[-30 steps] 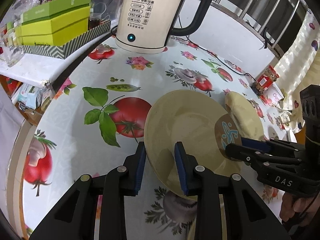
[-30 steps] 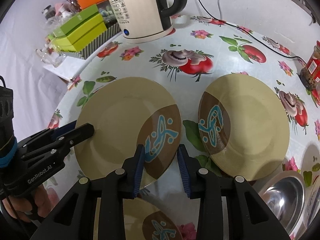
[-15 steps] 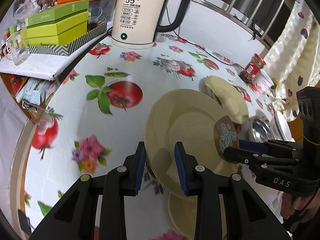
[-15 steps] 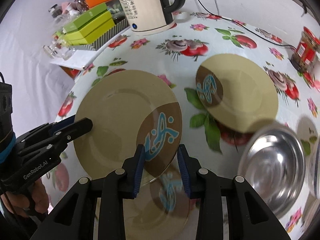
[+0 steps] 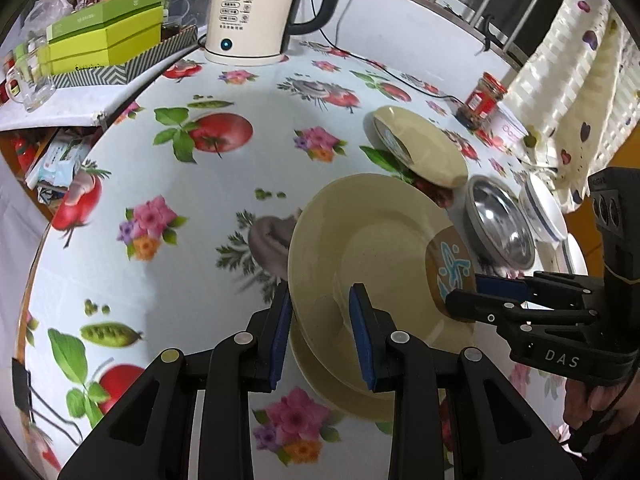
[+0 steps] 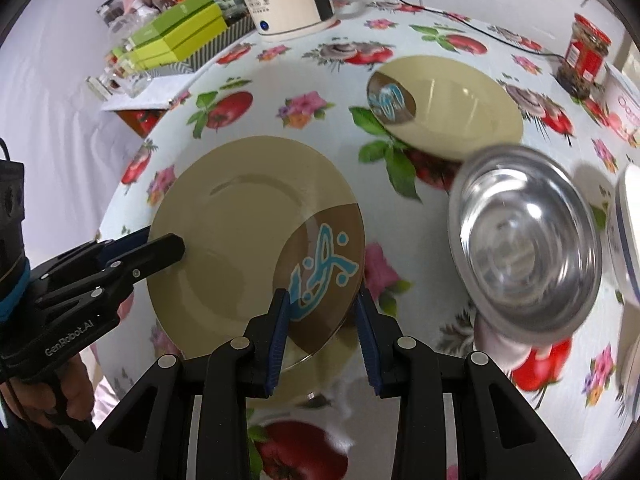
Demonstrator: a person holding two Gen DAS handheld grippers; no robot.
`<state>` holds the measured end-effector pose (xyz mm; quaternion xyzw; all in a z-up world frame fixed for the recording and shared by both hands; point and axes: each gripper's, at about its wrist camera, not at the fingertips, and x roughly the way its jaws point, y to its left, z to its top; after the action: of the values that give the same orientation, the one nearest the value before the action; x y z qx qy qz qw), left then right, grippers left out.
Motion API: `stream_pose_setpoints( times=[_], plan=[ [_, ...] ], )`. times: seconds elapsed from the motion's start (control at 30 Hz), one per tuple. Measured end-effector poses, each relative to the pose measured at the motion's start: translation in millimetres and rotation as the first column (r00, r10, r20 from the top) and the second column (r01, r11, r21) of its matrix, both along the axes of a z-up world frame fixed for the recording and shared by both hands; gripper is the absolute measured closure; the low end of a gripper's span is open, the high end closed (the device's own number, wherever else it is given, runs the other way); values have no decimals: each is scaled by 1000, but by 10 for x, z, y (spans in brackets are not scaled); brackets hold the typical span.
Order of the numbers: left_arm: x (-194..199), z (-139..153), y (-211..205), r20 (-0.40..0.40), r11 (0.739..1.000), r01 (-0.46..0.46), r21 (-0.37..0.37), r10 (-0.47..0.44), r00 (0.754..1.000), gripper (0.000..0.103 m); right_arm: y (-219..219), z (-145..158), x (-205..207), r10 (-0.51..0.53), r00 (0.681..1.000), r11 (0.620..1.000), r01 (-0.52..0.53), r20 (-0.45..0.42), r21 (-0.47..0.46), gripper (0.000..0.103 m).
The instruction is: Organize plates and bowls
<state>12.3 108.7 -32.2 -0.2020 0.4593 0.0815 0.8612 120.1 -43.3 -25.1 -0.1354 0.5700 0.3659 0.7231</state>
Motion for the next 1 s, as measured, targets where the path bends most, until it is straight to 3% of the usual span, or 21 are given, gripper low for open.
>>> stream_pose_setpoints(
  times=[1.0],
  plan=[
    [-102, -101, -123, -44, 1000, -1, 0, 1, 999, 72, -88, -69, -122, 19, 1000, 999, -19, -5, -30, 68]
  ],
)
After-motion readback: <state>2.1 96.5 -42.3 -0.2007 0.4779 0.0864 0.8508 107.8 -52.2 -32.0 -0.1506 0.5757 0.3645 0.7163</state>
